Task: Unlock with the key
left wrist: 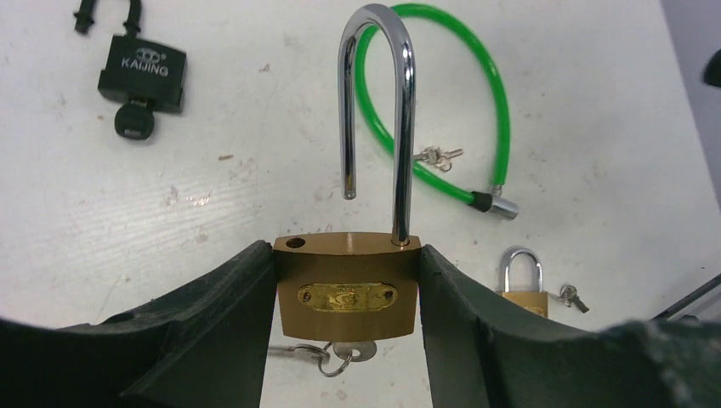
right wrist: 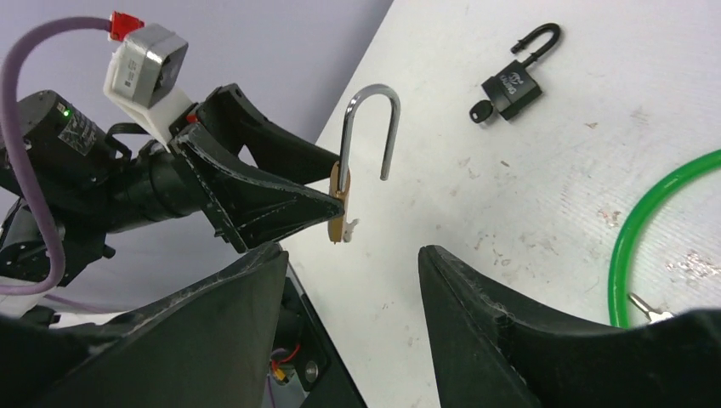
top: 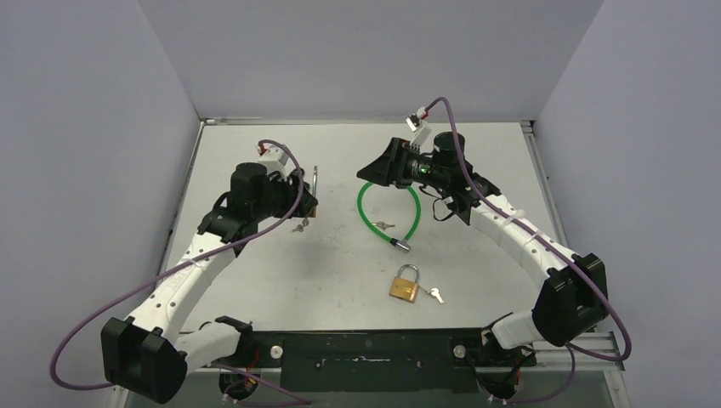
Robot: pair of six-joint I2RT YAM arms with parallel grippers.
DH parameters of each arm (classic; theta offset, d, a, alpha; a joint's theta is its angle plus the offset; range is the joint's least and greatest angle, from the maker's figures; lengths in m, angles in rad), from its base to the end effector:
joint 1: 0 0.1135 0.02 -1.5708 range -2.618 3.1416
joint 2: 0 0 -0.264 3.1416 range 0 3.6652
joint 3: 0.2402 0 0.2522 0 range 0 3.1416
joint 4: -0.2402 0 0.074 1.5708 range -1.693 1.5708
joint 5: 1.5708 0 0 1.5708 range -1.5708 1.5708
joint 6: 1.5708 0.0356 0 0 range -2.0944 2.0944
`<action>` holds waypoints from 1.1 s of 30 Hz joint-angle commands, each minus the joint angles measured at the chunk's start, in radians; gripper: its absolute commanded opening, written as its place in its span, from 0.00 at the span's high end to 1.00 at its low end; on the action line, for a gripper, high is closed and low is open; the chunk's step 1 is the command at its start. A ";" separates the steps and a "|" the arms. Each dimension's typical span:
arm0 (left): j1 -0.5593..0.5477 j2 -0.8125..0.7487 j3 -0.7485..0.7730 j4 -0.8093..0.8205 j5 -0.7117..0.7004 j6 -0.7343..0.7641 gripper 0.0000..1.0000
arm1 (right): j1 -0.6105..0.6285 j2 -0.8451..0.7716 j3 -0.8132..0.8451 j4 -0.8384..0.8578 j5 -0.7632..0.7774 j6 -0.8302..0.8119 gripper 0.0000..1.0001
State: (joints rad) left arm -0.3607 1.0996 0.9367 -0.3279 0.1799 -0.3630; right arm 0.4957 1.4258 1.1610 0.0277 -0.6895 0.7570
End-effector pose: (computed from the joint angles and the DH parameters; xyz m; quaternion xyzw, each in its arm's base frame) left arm 0.2296 -0.0934 0.3168 0.0452 0.8543 -0.2533 0.4516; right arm 0.2818 0.1781 0.3447 -0.1109 0.7605 0.5564 0.3160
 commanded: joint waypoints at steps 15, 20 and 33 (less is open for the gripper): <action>0.067 0.345 0.015 -0.055 0.233 -0.101 1.00 | -0.038 0.016 0.001 -0.112 0.077 -0.004 0.41; 0.086 0.462 0.054 -0.126 0.236 -0.087 1.00 | -0.044 0.009 0.006 -0.127 0.087 -0.014 0.41; 0.156 0.560 0.104 -0.239 -0.048 -0.095 1.00 | -0.050 -0.005 -0.014 -0.271 0.218 -0.109 0.41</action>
State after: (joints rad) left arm -0.2321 1.6455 0.9993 -0.5327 0.2195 -0.4519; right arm 0.4553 1.4494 1.1606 -0.1875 -0.5579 0.7101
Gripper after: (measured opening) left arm 0.537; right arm 0.588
